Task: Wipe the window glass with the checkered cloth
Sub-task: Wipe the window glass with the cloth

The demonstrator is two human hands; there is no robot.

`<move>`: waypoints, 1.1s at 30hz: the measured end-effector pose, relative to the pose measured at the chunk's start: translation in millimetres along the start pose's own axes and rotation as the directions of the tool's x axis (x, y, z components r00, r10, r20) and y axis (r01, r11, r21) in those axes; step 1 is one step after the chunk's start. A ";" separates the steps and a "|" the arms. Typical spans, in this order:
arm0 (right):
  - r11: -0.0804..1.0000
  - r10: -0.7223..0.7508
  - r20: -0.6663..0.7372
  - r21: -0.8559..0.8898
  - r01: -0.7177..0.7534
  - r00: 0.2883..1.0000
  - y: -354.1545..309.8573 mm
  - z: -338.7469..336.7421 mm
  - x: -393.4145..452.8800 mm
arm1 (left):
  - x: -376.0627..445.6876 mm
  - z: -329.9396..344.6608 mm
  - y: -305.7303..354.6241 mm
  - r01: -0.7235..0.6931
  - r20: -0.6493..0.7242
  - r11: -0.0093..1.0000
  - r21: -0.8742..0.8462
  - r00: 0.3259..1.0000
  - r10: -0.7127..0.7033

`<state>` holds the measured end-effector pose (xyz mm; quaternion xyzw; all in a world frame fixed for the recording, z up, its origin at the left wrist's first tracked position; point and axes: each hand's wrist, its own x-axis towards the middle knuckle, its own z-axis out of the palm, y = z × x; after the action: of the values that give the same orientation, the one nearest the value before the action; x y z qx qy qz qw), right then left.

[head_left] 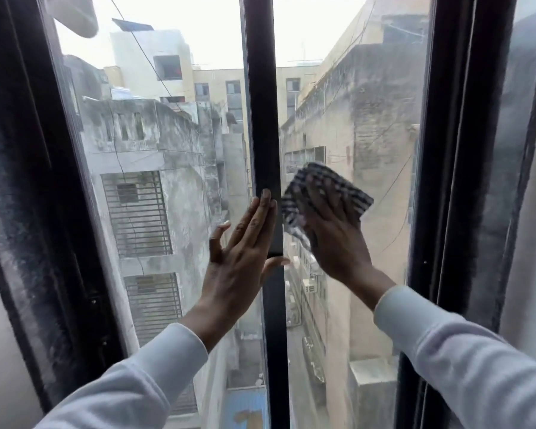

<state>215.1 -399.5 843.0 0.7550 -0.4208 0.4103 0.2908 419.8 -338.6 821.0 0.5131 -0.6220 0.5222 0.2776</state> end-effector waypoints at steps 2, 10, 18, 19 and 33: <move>0.996 0.094 -0.131 0.008 -0.094 0.987 21.6 -12.6 30.1 | 0.9 -2.7 -3.5 -0.002 0.010 1.000 0.011 1.000 0.002; 0.988 0.123 -0.018 0.093 -0.121 0.992 -26.1 13.0 -47.2 | 1.3 -2.6 -3.5 -0.022 0.015 0.998 0.051 1.000 0.021; 0.855 0.517 -0.368 0.177 -0.488 0.773 24.6 -21.4 12.3 | 0.8 -3.6 -2.6 -0.027 -0.007 0.996 0.082 1.000 0.027; 0.835 0.550 -0.331 0.182 -0.520 0.767 11.9 -9.4 -21.8 | 0.8 -4.6 -1.1 -0.025 0.003 0.997 0.074 1.000 0.025; 0.904 0.426 -0.176 0.054 -0.424 0.887 19.8 20.4 -85.0 | 2.1 -9.1 3.9 0.004 0.092 0.996 0.090 0.996 -0.013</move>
<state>179.1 -391.3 761.3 0.6056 -0.5441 0.5348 0.2262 413.8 -331.1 824.1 0.5513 -0.6080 0.5240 0.2274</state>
